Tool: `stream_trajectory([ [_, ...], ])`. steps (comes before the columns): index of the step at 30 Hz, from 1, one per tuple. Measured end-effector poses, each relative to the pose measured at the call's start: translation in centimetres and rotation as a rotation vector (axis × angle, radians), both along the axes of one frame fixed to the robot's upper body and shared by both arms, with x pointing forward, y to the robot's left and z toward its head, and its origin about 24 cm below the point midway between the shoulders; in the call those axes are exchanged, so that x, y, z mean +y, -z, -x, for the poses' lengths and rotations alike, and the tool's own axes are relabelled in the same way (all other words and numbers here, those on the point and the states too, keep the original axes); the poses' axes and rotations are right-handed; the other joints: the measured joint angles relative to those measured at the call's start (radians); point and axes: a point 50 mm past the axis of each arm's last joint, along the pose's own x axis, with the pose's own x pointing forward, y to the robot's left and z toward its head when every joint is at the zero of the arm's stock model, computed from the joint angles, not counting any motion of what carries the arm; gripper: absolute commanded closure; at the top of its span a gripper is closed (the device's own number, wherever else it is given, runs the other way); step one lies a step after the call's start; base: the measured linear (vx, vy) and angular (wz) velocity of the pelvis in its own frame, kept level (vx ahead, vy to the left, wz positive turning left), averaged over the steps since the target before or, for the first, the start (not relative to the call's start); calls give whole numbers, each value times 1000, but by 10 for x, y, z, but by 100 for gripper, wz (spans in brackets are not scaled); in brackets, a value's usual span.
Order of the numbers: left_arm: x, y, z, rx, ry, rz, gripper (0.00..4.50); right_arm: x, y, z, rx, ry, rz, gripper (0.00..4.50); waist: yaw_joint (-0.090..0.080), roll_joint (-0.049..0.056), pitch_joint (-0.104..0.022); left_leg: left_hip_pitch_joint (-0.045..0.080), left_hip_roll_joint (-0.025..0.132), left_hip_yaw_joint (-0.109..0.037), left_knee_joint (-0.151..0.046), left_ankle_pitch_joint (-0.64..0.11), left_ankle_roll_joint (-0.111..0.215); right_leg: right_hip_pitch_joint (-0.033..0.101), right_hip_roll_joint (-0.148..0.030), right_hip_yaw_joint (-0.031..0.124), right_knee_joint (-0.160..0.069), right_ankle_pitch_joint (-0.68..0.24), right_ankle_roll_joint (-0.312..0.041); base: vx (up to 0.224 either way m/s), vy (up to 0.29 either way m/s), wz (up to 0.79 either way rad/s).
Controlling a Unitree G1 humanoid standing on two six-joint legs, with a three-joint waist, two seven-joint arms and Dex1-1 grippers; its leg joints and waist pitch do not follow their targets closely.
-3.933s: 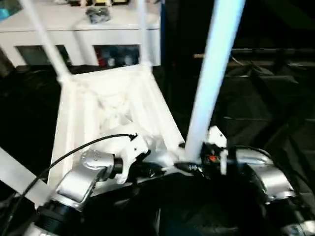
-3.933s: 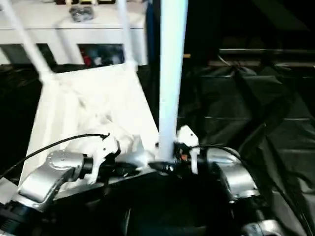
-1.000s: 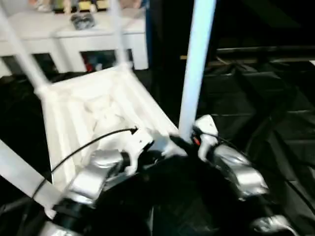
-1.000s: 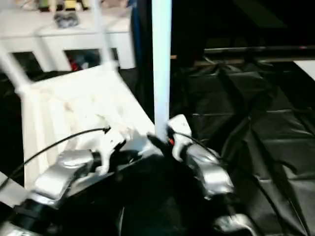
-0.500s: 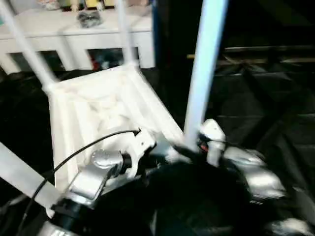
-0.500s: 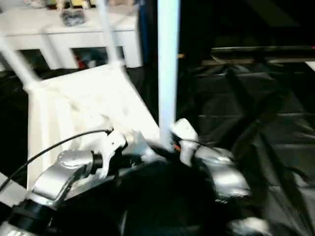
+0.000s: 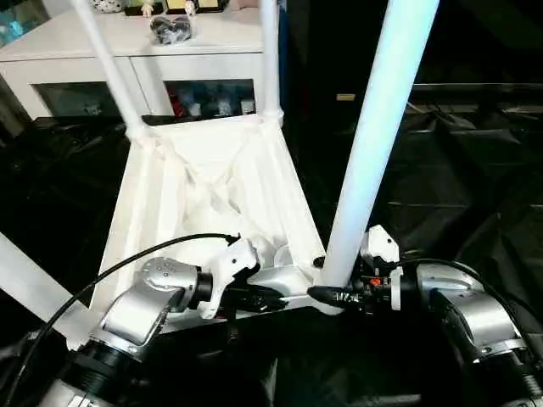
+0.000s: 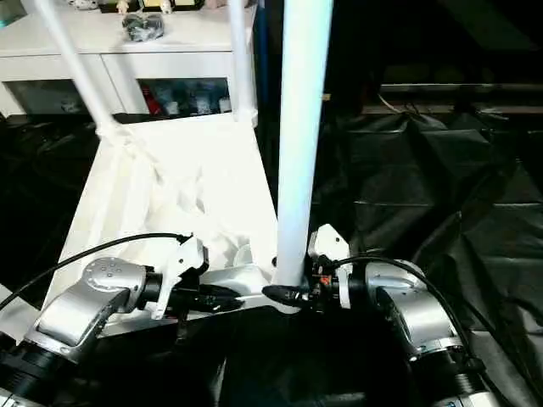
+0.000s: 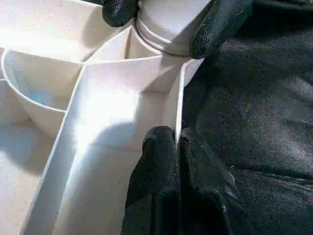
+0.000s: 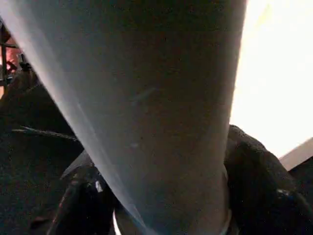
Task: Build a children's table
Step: Rotate leg to tighten
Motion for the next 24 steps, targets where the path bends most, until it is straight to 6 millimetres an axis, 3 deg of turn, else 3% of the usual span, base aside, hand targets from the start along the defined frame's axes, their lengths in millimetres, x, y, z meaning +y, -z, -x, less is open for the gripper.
stream_trajectory([
  [9, 2, 1, 2, -21, -56, 0, 450, 6, 4, -3, 7, 79, -36, 193, -9, -3, 1, 1, 0, 0, 0, 0, 0, 0, 0, 0, 1, 0, 0, 0, 0, 0],
  [15, -15, 4, -10, -104, -288, -24, 450, 27, 15, -29, -45, 495, -70, 194, -51, -7, 0, 7, 0, 0, -1, 0, -1, 2, -1, 1, 1, -2, 4, 0, 0, 0],
  [19, -22, 6, -12, -112, -354, -30, 450, 37, 18, -37, -70, 624, -44, 194, -60, -6, -1, 9, -1, -1, -3, 0, -1, 2, -1, 1, 0, -2, 5, 0, 0, 0],
  [20, -23, 6, -13, -113, -362, -31, 450, 40, 18, -39, -82, 638, -37, 138, -62, -6, -2, 9, -1, -1, -3, 0, -1, 1, -1, 1, 0, -2, 5, 0, 0, 0],
  [24, -28, 5, -12, -110, -366, -21, 450, 42, 18, -42, -107, 647, -14, 117, -60, -3, -4, 8, -2, -1, -3, 0, -1, 1, -1, 2, 0, -2, 5, 0, 0, 0],
])
